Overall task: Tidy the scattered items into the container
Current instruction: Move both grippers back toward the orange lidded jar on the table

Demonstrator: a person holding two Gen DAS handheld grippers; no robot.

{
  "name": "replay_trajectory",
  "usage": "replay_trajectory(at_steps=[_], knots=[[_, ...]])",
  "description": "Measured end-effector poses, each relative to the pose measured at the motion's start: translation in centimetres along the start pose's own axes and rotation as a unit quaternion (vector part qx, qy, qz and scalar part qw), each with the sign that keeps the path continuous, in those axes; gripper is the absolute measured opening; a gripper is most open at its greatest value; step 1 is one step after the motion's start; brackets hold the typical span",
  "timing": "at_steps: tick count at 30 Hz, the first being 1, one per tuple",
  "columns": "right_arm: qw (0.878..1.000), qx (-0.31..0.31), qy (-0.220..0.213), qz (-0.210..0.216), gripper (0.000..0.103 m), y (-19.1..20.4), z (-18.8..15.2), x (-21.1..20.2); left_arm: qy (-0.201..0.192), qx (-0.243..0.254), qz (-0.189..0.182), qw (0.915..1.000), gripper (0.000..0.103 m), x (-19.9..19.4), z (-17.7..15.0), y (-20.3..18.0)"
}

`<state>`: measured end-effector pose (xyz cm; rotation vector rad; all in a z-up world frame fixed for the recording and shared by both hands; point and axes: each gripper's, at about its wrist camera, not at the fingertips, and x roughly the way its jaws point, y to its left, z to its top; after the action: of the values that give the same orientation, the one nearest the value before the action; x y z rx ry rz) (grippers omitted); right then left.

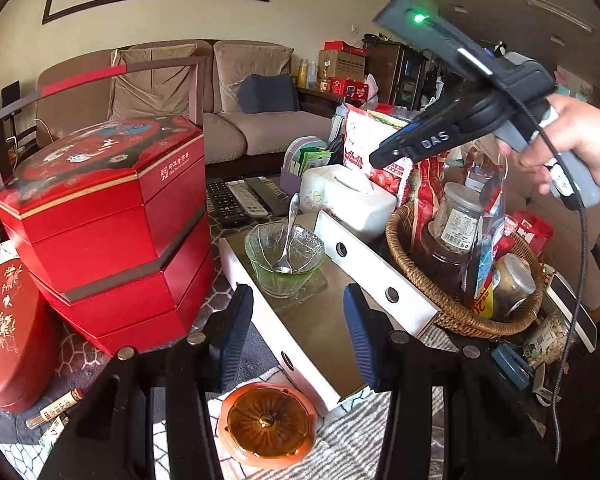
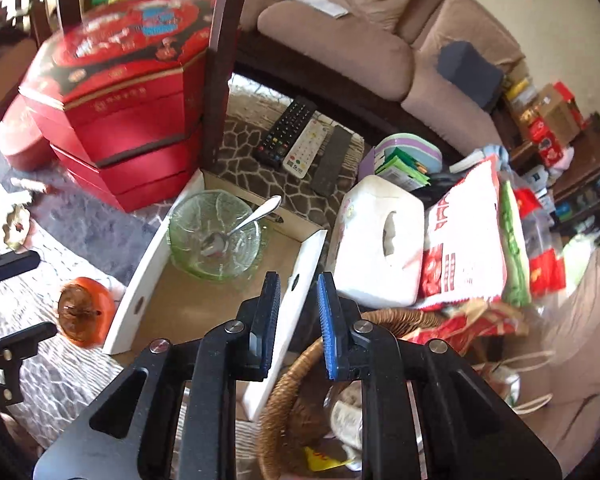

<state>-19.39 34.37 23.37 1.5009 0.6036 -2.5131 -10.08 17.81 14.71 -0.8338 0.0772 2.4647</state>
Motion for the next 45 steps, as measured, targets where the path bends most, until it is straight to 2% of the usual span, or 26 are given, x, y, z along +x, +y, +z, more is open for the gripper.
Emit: replay_trajectory(at_steps=[7,12,14,16,17,19,21,22,24,25,26,29,30,34,38,41,43,45], knots=[[0.988,0.067,-0.107,0.087,0.023,2.6,-6.7,-8.3,0.000,0.009,0.022,0.9997,0.047,-4.5,-0.3,-1.4],[0.962,0.120,-0.208,0.128,0.024,4.9,-11.8,-12.6,0.002,0.001,0.031,0.9995,0.047,-8.3,-1.4,-1.9],[0.949,0.142,-0.239,0.148,0.032,5.9,-13.8,-14.0,-0.003,-0.009,0.030,0.9995,0.047,-10.4,-1.8,-1.7],[0.938,0.162,-0.267,0.152,0.051,7.1,-15.7,-15.2,-0.009,-0.021,0.029,0.9993,0.047,-12.6,-2.2,-1.6],[0.935,0.167,-0.277,0.145,0.058,7.9,-16.5,-15.9,-0.010,-0.025,0.029,0.9992,0.047,-13.6,-2.4,-1.5],[0.931,0.171,-0.291,0.141,0.086,9.6,-18.2,-17.3,-0.013,-0.028,0.033,0.9990,0.047,-15.6,-3.0,-1.5],[0.915,0.180,-0.311,0.180,0.093,10.8,-19.7,-18.5,-0.015,-0.030,0.036,0.9988,0.047,-17.5,-3.7,-1.6],[0.901,0.198,-0.319,0.217,0.093,11.0,-20.3,-18.9,-0.015,-0.035,0.033,0.9987,0.047,-18.3,-4.0,-1.7],[0.858,0.247,-0.340,0.294,0.095,11.1,-21.8,-19.5,-0.014,-0.054,0.018,0.9983,0.047,-19.8,-4.7,-1.9],[0.847,0.268,-0.334,0.315,0.098,11.1,-22.0,-19.6,-0.016,-0.059,0.013,0.9980,0.047,-20.6,-5.1,-2.1],[0.844,0.280,-0.319,0.327,0.098,11.3,-22.0,-19.6,-0.017,-0.060,0.012,0.9980,0.047,-21.3,-5.4,-2.4],[0.856,0.272,-0.305,0.317,0.098,12.7,-22.2,-20.2,-0.019,-0.044,0.024,0.9985,0.047,-22.9,-6.2,-3.6],[0.861,0.258,-0.315,0.306,0.098,13.3,-22.5,-20.7,-0.020,-0.037,0.030,0.9986,0.047,-23.4,-6.4,-3.9],[0.866,0.222,-0.352,0.278,0.098,14.7,-23.8,-22.3,-0.015,-0.031,0.045,0.9984,0.047,-24.8,-7.6,-3.7],[0.868,0.199,-0.394,0.226,0.100,15.9,-25.7,-22.2,-0.018,-0.045,0.077,0.9959,0.053,-25.5,-10.2,-1.0],[0.885,0.194,-0.377,0.192,0.101,16.4,-25.6,-19.6,-0.026,-0.074,0.087,0.9931,0.053,-25.6,-12.3,2.0],[0.891,0.197,-0.359,0.195,0.100,16.4,-25.2,-17.3,-0.029,-0.095,0.095,0.9905,0.054,-25.5,-13.6,4.1],[0.896,0.201,-0.344,0.195,0.100,16.4,-24.7,-15.4,-0.029,-0.123,0.105,0.9864,0.059,-25.3,-14.7,6.2]])
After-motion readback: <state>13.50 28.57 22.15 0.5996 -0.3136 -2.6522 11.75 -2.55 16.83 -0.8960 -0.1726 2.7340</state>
